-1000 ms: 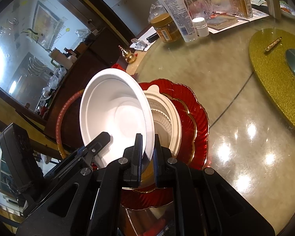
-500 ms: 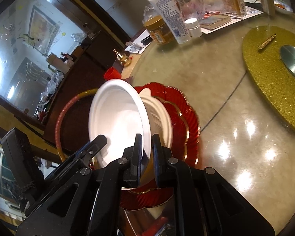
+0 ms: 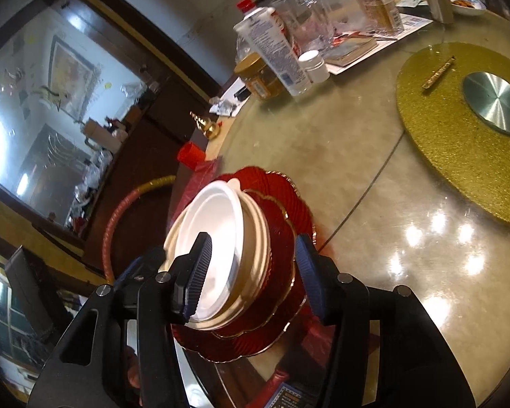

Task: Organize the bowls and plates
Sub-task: 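Move the right tool back to the remaining white foam bowl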

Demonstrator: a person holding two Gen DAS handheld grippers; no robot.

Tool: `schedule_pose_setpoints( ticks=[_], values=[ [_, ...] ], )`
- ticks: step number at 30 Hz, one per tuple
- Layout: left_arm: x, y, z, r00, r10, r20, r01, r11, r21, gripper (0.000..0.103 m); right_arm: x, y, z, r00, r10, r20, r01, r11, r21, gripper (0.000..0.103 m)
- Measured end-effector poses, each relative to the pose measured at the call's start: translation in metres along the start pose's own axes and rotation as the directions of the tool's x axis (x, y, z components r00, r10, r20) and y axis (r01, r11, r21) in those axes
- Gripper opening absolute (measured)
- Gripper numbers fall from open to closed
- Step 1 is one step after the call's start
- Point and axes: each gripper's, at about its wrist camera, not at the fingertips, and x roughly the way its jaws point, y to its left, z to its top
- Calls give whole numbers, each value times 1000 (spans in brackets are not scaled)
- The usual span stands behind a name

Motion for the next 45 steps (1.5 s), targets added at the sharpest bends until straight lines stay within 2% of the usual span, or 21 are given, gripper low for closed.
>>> schedule_pose_setpoints(
  ticks=[5,10,14,18,22,26,28,31,34,36,38,42,44,45],
  values=[
    [-7,-10,3,999,-9,36,9,1000,6,83,-20,-16,2,999,32,27,-33,998,48,52],
    [-7,-48,0,996,-92,12,90,993,76,83,-50,-46,-3,996,41,79,-50,992,119,52],
    [-6,-95,-7,983,-180,-28,182,969,164,83,-81,-72,-8,992,25,127,-46,984,170,52],
    [4,-152,-21,957,-262,-124,286,924,254,83,-118,-106,-14,983,-10,185,-36,970,242,52],
    [20,-196,-32,921,-315,-229,371,890,264,83,-157,-144,-21,966,-55,252,-33,943,330,52],
    [41,-237,-43,884,-332,-329,423,867,262,83,-188,-179,-27,948,-103,302,-34,909,415,52],
    [47,-249,-46,877,-329,-350,428,866,259,83,-202,-200,-31,937,-126,325,-41,885,464,52],
    [59,-268,-52,877,-313,-366,420,869,263,83,-215,-222,-35,925,-146,352,-63,853,519,53],
    [69,-284,-55,879,-296,-375,407,874,264,83,-224,-247,-37,912,-172,372,-91,800,593,69],
    [77,-293,-57,872,-301,-387,415,873,256,83,-229,-262,-36,901,-190,390,-110,768,631,70],
    [83,-302,-58,873,-298,-387,410,876,252,83,-232,-273,-31,899,-186,397,-130,752,646,84],
    [92,-322,-57,879,-297,-374,407,875,261,83,-239,-286,-19,889,-224,399,-112,740,663,87],
    [96,-327,-55,881,-299,-367,407,875,262,83,-239,-292,-11,885,-249,393,-93,733,673,94],
    [98,-330,-54,882,-303,-362,407,876,258,83,-240,-294,-8,884,-262,388,-81,730,678,94]
  ],
)
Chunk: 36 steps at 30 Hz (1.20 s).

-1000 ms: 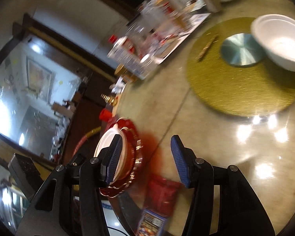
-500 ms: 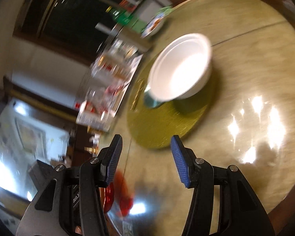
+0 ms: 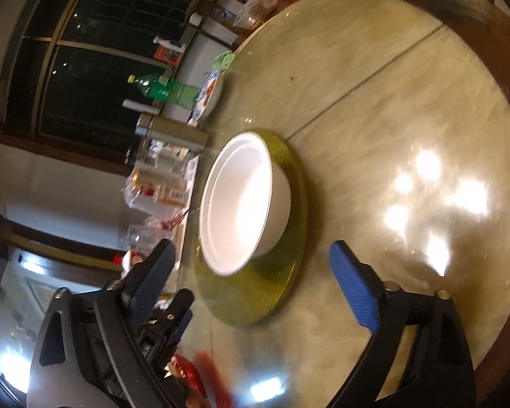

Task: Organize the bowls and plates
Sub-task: 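Move the right tool back to the remaining white foam bowl, then grasp the rim of the larger white foam bowl with the right tool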

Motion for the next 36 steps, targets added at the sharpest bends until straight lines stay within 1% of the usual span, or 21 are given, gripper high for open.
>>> schedule_pose_setpoints(
  ticks=[2,4,11,18,22,23,24,25,26,27,28,29,31,32,33,34,36],
  values=[
    [7,-3,5,1000,3,2,-3,1000,-4,83,5,1,8,1000,-21,14,21,1000,1,95],
    [15,-4,10,1000,5,0,-5,1000,-4,83,13,5,12,999,-40,9,40,999,-11,95],
    [34,-9,20,999,46,5,-46,999,22,83,40,11,24,991,-129,16,130,989,-69,95],
    [50,-17,22,998,67,-21,-66,996,60,83,43,20,30,984,-172,44,177,975,-133,95],
    [53,-22,22,997,74,-5,-74,994,83,83,46,20,29,983,-180,41,184,971,-151,95],
    [54,-23,22,997,80,-1,-79,993,90,83,48,20,28,983,-179,39,183,971,-155,93],
    [56,-24,21,996,86,0,-86,991,99,83,48,19,28,983,-177,41,181,971,-156,90],
    [57,-25,21,996,90,-1,-89,990,107,83,48,20,27,983,-178,42,182,970,-159,81],
    [58,-25,21,996,91,0,-91,990,109,83,49,19,27,982,-184,41,189,969,-162,69],
    [58,-25,20,996,93,3,-93,990,109,83,50,19,26,981,-191,40,195,967,-164,63],
    [59,-25,20,996,94,7,-94,989,113,83,51,18,26,980,-196,37,200,966,-167,52],
    [59,-25,20,995,95,10,-95,989,116,83,54,17,26,979,-203,29,205,964,-168,44],
    [61,-25,19,995,99,17,-100,987,122,82,58,15,25,978,-207,17,207,964,-166,43],
    [63,-25,19,995,104,14,-104,986,129,82,60,13,24,978,-209,8,207,964,-165,41],
    [64,-24,19,994,109,10,-109,985,133,79,61,12,23,978,-209,4,206,965,-163,36],
    [66,-24,18,994,113,7,-113,984,136,75,62,11,23,978,-209,3,207,965,-163,29],
    [68,-22,18,994,112,-6,-110,984,137,49,61,12,22,975,-220,15,219,960,-176,27]
  ],
)
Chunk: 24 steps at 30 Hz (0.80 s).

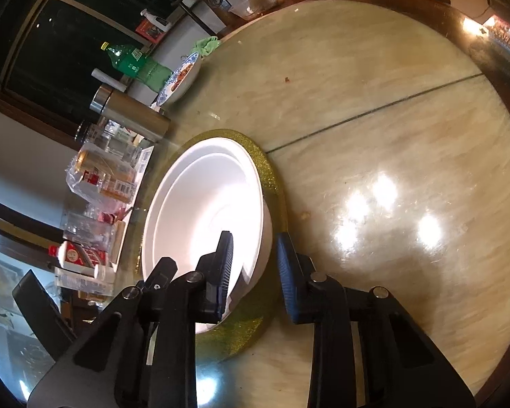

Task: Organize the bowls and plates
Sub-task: 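Grasp the rim of the larger white foam bowl with the right tool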

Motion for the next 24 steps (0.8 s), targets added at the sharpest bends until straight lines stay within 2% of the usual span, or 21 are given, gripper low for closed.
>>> schedule_pose_setpoints(
  ticks=[1,3,5,13,24],
  values=[
    [1,0,0,1000,-14,-5,14,1000,4,45,-1,1,-1,1000,-1,3,1,1000,-3,24],
    [-1,-2,-1,1000,-28,-3,28,999,16,26,-1,3,-2,1000,8,2,-8,1000,-18,24],
    [-3,-5,-2,999,-37,0,37,999,32,14,0,7,-4,1000,6,-3,-7,999,-42,24],
    [-5,-6,-4,999,-37,9,36,998,48,13,1,10,-9,1000,7,-3,-7,998,-62,18],
    [-8,-6,-5,999,-34,19,33,998,55,12,1,12,-11,1000,9,-1,-9,997,-71,17]
  ],
)
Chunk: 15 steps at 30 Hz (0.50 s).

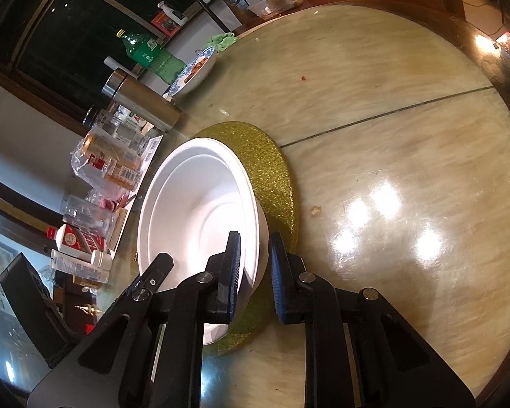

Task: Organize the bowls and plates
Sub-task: 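Grasp the rim of the larger white foam bowl with the right tool, then lift the white foam bowl with the right tool and carry it to the stack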

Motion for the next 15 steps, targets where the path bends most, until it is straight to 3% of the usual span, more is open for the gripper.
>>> schedule_pose_setpoints(
  ticks=[15],
  values=[
    [-11,0,-1,999,15,40,-15,1000,3,12,-6,10,-3,999,3,32,-2,999,-42,12]
  ],
)
